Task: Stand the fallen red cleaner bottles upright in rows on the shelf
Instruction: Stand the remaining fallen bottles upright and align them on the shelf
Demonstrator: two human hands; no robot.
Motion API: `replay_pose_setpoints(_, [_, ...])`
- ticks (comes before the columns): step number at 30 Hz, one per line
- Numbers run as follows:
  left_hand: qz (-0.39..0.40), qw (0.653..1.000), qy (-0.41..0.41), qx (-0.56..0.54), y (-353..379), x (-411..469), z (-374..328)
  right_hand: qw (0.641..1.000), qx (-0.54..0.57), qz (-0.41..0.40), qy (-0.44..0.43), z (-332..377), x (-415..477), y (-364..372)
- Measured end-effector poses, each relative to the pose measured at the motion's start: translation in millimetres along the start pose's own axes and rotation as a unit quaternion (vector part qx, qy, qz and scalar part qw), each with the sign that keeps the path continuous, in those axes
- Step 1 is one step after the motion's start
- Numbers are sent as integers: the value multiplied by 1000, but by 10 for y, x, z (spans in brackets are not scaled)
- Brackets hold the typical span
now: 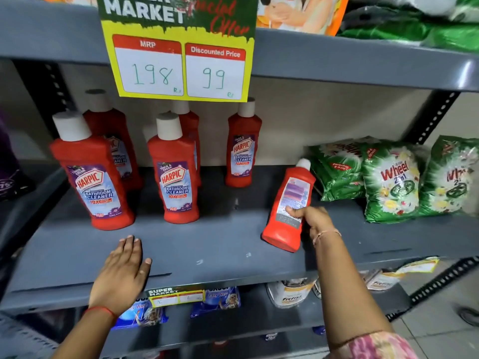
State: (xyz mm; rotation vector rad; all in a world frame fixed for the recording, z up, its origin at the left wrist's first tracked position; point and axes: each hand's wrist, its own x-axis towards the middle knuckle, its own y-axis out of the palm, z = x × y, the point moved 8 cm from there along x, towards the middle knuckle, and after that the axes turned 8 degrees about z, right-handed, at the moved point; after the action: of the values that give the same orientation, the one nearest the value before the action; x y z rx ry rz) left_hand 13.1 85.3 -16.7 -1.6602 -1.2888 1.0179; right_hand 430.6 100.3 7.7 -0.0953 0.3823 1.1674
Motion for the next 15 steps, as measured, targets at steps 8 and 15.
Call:
replay_pose_setpoints(8, [-1, 1000, -1, 5, 10, 0, 15, 983, -41, 14, -180, 378, 79, 463])
replay_pose_setpoints(15, [7, 1000, -8, 4, 9, -8, 8, 961, -106, 55, -248, 396, 128, 877])
